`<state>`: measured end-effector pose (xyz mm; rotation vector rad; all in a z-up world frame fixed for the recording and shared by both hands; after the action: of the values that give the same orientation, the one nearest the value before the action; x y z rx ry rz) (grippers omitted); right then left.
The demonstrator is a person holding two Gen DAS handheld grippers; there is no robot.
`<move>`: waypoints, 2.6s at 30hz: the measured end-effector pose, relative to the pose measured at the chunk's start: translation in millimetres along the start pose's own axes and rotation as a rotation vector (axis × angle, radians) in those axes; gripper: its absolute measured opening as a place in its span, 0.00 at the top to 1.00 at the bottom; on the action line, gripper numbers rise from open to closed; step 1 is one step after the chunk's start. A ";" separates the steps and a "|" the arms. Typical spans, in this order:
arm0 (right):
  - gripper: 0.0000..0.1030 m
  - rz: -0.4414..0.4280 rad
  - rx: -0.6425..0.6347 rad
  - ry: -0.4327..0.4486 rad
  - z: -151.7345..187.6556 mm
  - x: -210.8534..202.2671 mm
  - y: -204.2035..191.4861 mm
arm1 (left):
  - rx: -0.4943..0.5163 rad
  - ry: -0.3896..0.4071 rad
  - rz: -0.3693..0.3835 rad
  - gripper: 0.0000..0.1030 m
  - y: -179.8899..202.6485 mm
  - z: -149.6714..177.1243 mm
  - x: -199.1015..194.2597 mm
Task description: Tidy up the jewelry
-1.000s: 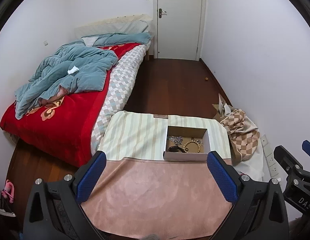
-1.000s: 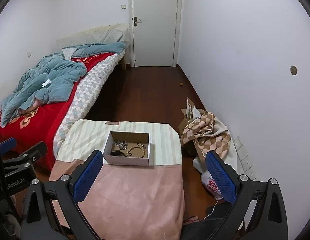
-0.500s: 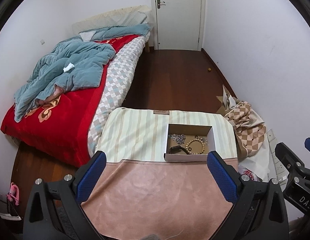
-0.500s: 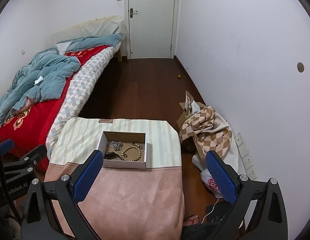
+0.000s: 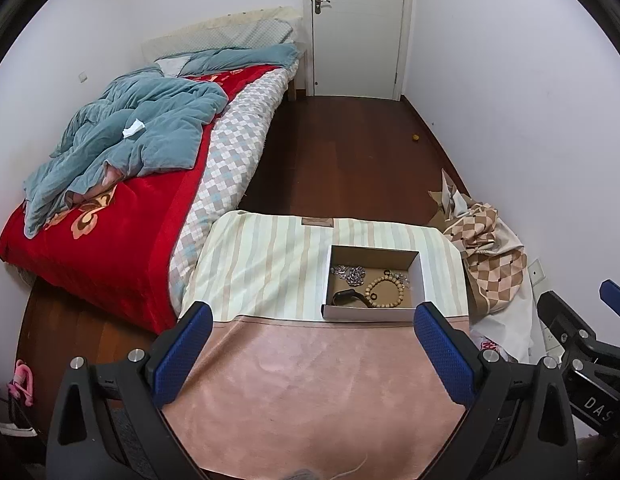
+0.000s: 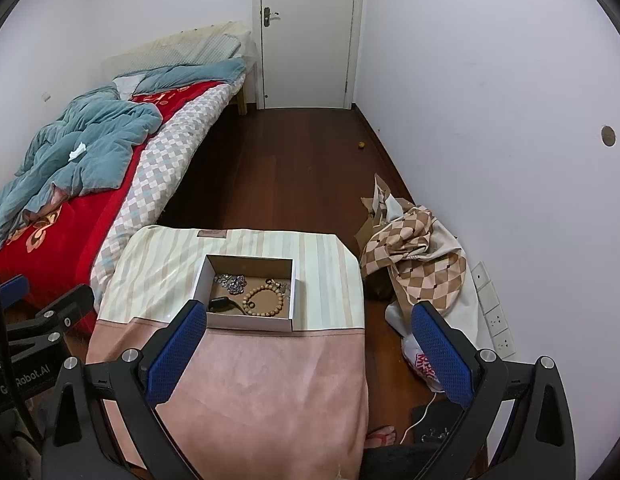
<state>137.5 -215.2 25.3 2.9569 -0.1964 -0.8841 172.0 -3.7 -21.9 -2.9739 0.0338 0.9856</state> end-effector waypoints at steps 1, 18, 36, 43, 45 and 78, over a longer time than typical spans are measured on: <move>0.00 -0.001 0.000 -0.001 -0.2 -0.1 -0.4 | 0.001 0.000 -0.001 0.00 -0.4 0.1 0.0; 0.00 -0.006 -0.010 -0.019 8.5 -0.3 -2.6 | -0.018 -0.018 -0.010 0.00 -0.5 9.2 -1.5; 0.00 -0.008 -0.006 -0.018 10.2 -3.4 -1.9 | -0.016 -0.017 -0.011 0.00 -0.8 10.6 -2.4; 0.00 -0.005 -0.005 -0.018 10.0 -3.1 -2.1 | -0.016 -0.015 -0.012 0.00 -0.3 10.3 -2.6; 0.00 -0.007 -0.004 -0.016 9.8 -3.4 -2.1 | -0.015 -0.014 -0.011 0.00 -1.3 11.3 -4.1; 0.00 -0.011 -0.012 -0.025 15.7 -7.6 -2.2 | -0.008 -0.009 -0.006 0.00 -0.2 10.4 -13.3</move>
<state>122.9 -212.2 16.1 2.9402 -0.1762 -0.9205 155.1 -3.1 -22.3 -2.9753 0.0211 1.0010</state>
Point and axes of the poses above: each gripper's, at about its wrist camera, not at the fingertips, and x roughly the way its jaws point, y to its right, z to its underside, the point moved 5 cm from there along x, roughly the way its jaws point, and after that the axes turned 15 degrees about y, right-handed, at the moved point
